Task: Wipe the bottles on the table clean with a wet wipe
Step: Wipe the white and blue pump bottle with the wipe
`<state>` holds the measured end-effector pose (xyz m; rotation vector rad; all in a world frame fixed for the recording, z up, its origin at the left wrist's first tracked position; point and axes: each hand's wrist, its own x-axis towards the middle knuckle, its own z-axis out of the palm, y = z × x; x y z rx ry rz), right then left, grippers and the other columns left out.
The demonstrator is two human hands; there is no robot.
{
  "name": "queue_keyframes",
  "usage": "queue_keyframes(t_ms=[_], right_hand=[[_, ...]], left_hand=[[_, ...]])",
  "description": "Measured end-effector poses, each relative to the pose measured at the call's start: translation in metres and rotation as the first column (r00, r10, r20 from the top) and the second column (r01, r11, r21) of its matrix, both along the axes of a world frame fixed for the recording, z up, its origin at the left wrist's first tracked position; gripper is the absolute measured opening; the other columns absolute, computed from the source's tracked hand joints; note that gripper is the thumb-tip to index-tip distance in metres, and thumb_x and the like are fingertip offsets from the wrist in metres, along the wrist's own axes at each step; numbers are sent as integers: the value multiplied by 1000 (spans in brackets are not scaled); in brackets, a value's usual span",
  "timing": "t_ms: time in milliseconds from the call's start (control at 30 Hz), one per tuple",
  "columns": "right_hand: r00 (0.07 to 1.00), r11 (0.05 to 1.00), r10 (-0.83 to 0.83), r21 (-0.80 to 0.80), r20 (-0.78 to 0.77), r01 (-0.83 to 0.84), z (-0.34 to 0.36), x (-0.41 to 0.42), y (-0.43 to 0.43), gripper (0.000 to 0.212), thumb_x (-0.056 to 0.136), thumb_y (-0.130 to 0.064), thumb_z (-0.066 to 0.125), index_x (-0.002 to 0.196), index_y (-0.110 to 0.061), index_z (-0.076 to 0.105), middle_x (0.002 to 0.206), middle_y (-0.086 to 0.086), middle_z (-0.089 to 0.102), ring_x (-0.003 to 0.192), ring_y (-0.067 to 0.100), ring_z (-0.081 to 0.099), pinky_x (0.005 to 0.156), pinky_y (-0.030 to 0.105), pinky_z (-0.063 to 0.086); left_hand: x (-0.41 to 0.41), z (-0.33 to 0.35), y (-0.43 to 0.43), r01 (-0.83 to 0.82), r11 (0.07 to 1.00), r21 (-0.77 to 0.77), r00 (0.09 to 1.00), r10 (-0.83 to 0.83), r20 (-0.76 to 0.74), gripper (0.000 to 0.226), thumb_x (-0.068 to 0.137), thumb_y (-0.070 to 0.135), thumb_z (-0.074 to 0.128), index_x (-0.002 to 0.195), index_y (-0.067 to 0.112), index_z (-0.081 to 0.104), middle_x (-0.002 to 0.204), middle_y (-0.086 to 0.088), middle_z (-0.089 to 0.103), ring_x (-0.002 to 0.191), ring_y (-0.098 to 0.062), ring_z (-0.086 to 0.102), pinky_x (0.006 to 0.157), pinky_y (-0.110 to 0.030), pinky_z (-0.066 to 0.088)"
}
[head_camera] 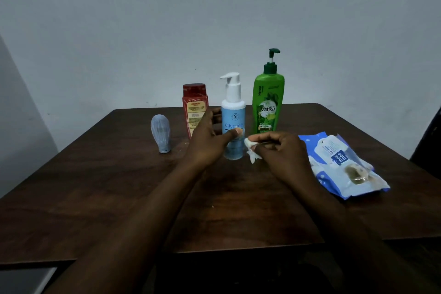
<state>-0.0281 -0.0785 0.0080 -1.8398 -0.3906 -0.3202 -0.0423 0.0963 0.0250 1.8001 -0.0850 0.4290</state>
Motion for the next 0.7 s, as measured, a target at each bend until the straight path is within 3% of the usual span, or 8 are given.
queue_keyframes(t_ms=[67,167,267,400,467,600,700], right_hand=[[1000,997,-13,-70,0,13,0,15,3,9,85,-16,77,91,-22,78,78,-14,73,67,-8,67,62,5,49],[1000,993,-30,-111,-10,29,-1,37,10,9,84,-19,79,91,-24,78,76,-13,74,71,-1,70,68,15,54],[999,994,-44,-102,-8,43,-1,53,16,10,85,-14,76,93,-21,77,79,-16,70,70,-4,64,62,4,46],[998,996,-47,-79,-37,44,-7,75,24,14,86,-10,75,99,-15,75,87,-5,73,73,1,64,61,4,46],[996,993,-62,-101,-67,55,-11,84,27,18,86,-8,74,103,-13,74,91,-1,73,76,5,65,63,5,48],[995,988,-61,-145,-79,49,-20,96,33,28,86,-5,71,113,-13,73,101,-2,74,93,10,70,89,28,58],[995,991,-55,-124,-82,44,-23,100,38,29,86,-10,74,115,-12,73,107,1,75,96,10,70,93,36,58]], left_hand=[[14,-3,2,-6,1000,22,1000,6,4,54,88,19,76,134,20,48,126,4,61,111,-15,63,89,-34,56],[35,-11,4,-30,999,28,999,30,-9,56,88,18,75,136,16,47,129,3,60,108,-14,62,83,-27,54],[52,-20,5,-56,998,12,998,57,-26,59,89,17,74,141,16,46,135,-3,60,111,-15,61,85,-28,53],[66,-27,3,-72,997,-29,997,71,-40,57,92,11,70,143,15,44,127,3,59,97,-2,59,68,-10,49],[73,-29,3,-75,997,-21,996,74,-44,57,93,11,69,144,15,43,128,3,57,98,-3,58,61,-5,47],[86,-29,6,-95,995,17,994,95,-45,56,94,12,68,145,13,43,140,-5,57,113,-12,56,62,-6,47],[94,-31,7,-93,995,28,994,94,-53,56,95,12,67,146,11,43,141,-8,57,120,-20,59,69,-11,48]])
